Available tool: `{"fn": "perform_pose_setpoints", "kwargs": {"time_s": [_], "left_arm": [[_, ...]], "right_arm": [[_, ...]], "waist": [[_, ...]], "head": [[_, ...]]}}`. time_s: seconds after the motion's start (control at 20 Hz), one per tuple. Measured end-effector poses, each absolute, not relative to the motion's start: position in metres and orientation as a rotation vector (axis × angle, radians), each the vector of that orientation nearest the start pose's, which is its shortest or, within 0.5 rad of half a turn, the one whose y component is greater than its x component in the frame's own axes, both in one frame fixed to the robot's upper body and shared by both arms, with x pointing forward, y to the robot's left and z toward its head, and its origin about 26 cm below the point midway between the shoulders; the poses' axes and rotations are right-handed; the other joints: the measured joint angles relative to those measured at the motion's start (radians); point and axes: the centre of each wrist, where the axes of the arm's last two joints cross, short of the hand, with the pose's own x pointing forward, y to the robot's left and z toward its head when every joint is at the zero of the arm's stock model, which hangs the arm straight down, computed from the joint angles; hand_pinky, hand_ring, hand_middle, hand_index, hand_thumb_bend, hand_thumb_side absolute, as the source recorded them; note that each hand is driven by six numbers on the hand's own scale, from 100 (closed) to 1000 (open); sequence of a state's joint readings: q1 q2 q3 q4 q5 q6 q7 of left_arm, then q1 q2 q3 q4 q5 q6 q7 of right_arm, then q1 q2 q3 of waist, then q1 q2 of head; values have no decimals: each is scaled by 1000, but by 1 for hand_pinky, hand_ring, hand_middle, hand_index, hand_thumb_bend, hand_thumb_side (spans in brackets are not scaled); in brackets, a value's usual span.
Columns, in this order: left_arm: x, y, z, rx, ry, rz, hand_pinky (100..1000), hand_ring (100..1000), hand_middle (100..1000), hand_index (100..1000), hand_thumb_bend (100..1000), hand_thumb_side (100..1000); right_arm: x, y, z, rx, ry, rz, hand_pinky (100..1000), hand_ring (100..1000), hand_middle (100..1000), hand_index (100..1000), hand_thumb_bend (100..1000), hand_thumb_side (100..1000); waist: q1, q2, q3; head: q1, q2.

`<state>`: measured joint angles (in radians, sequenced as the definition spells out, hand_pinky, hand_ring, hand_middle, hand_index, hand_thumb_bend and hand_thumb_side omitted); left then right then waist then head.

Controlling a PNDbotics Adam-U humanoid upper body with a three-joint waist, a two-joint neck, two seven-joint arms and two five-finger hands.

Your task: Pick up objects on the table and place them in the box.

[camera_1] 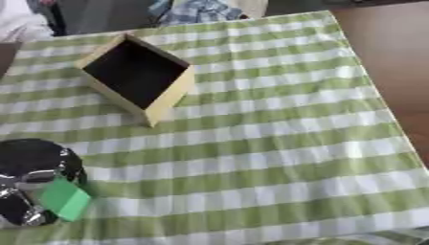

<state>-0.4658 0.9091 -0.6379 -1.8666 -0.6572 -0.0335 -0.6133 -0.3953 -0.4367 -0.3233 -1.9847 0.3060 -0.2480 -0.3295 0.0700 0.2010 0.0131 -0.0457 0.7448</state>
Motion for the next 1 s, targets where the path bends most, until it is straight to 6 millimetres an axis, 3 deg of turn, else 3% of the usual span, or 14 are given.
{"fn": "perform_pose_setpoints", "kwargs": {"time_s": [0.4, 1.0], "left_arm": [[299, 249, 185, 585, -1213, -2124, 327, 454, 389, 558, 203, 100], [300, 246, 260, 777, -1363, -2119, 334, 455, 389, 550, 307, 100]], "right_arm": [[292, -345, 265, 1234, 3209, -55, 582, 802, 724, 907, 100, 959], [291, -346, 265, 1241, 3207, -63, 583, 802, 724, 906, 100, 959]], "waist": [[1, -1, 8], [3, -7, 18]], "head": [[-5, 0], [-9, 0]]}}
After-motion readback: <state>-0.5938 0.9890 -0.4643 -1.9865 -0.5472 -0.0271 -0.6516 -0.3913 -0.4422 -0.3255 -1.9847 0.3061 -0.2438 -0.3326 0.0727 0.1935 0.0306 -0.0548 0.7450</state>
